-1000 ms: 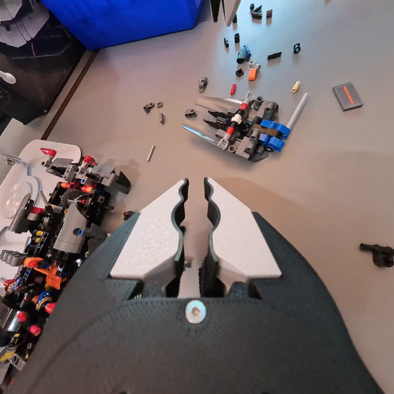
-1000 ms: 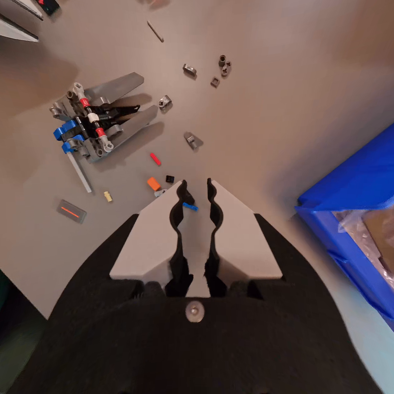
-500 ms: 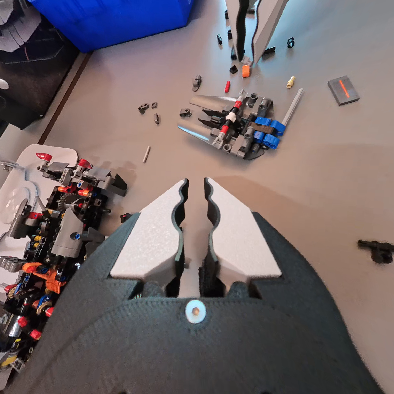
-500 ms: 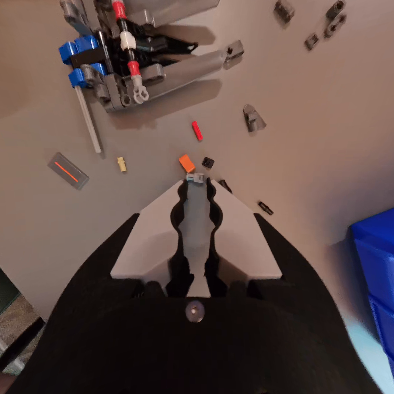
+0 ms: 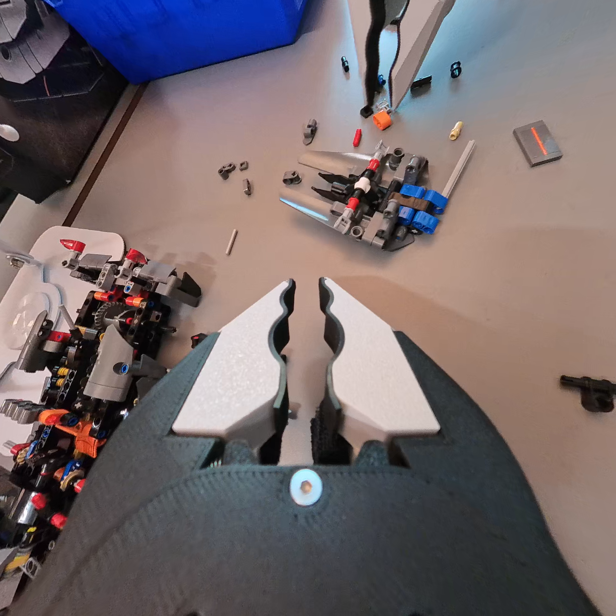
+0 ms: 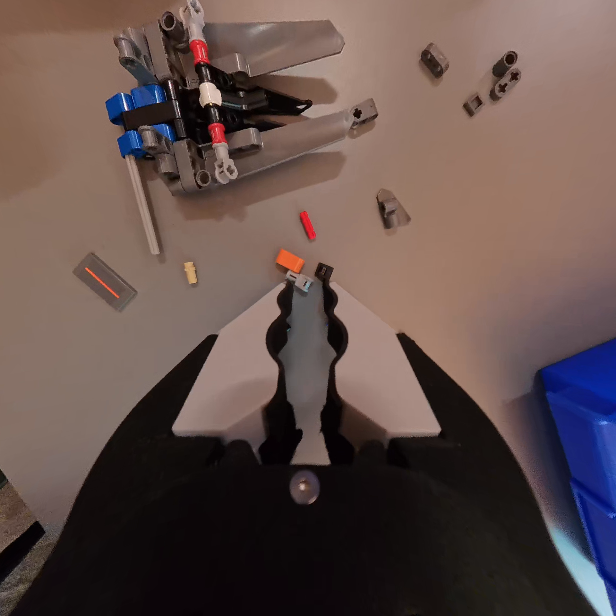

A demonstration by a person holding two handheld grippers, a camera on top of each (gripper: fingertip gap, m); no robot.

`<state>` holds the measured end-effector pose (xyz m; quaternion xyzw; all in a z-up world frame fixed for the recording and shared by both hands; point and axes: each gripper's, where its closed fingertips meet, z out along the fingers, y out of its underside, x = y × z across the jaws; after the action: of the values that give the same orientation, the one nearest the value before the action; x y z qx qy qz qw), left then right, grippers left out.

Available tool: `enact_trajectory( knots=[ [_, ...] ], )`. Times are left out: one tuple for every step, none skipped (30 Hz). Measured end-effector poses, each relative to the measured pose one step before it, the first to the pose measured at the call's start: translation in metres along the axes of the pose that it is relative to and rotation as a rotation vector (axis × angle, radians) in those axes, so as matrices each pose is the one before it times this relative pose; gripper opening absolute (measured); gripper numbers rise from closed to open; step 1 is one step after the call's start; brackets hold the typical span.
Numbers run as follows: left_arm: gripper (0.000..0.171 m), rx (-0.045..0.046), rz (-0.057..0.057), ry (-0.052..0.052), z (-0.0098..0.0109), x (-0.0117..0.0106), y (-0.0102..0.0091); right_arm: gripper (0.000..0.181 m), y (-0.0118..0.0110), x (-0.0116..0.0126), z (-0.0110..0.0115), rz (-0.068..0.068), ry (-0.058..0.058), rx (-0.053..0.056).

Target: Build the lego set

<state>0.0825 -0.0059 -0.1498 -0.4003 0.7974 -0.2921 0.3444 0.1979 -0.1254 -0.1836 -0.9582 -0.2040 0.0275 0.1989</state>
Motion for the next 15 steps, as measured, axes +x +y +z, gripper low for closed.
enact_trajectory(
  knots=[
    [0.013, 0.00015, 0.0003, -0.0008, -0.00013, -0.00013, -0.00005, 0.015, -0.00137, -0.00088, 0.00071, -0.0106, -0.0080, 0.0028],
    [0.013, 0.00031, -0.0005, -0.0003, -0.00015, -0.00017, 0.00003, 0.014, -0.00108, -0.00028, 0.00055, -0.0134, -0.0023, 0.0002],
    [0.013, 0.00015, -0.0008, -0.0002, -0.00005, -0.00023, 0.00013, 0.012, -0.00113, 0.00010, 0.00059, -0.0104, -0.0002, 0.0013],
    [0.013, -0.00013, -0.0004, -0.0007, -0.00011, -0.00027, 0.00005, 0.009, -0.00110, -0.00107, 0.00059, -0.0041, -0.0096, 0.0009],
    [0.013, 0.00015, -0.0002, -0.0005, -0.00016, -0.00021, 0.00005, 0.009, -0.00059, -0.00046, 0.00038, -0.0001, -0.0058, 0.0012],
    [0.013, 0.00053, 0.0000, -0.0008, -0.00018, -0.00022, -0.00013, 0.009, 0.00027, -0.00006, -0.00013, 0.0006, -0.0024, -0.0017],
    [0.013, 0.00013, 0.0004, -0.0010, -0.00021, -0.00012, -0.00001, 0.009, 0.00060, 0.00003, -0.00026, 0.0006, 0.0005, 0.0001],
    [0.013, 0.00009, 0.0007, -0.0012, -0.00019, -0.00024, -0.00012, 0.009, 0.00052, -0.00048, -0.00029, 0.0047, -0.0024, 0.0039],
    [0.013, 0.00079, 0.0005, -0.0009, -0.00026, -0.00009, -0.00030, 0.009, 0.00087, -0.00035, -0.00055, 0.0098, -0.0028, 0.0043],
    [0.013, 0.00163, 0.0003, -0.0003, -0.00020, 0.00002, -0.00041, 0.009, 0.00112, 0.00013, -0.00069, 0.0130, 0.0015, 0.0027],
    [0.013, 0.00170, 0.0001, 0.0004, -0.00008, 0.00024, -0.00057, 0.009, 0.00112, 0.00043, -0.00157, 0.0145, 0.0054, 0.0027],
    [0.013, 0.00217, 0.0005, -0.0002, -0.00003, 0.00022, -0.00069, 0.009, -0.00069, 0.00013, -0.00279, 0.0095, 0.0086, 0.0123],
    [0.013, 0.00363, 0.0005, 0.0004, 0.00001, 0.00049, -0.00119, 0.009, -0.00350, -0.00085, -0.00404, 0.0045, 0.0073, 0.0267],
    [0.013, 0.00557, -0.0012, 0.0021, 0.00006, 0.00065, -0.00144, 0.009, -0.00541, -0.00211, -0.00478, 0.0048, 0.0026, 0.0329],
    [0.013, 0.00705, -0.0056, 0.0022, -0.00003, 0.00041, -0.00167, 0.009, -0.00663, -0.00119, -0.00515, 0.0043, 0.0125, 0.0339]
  ],
)
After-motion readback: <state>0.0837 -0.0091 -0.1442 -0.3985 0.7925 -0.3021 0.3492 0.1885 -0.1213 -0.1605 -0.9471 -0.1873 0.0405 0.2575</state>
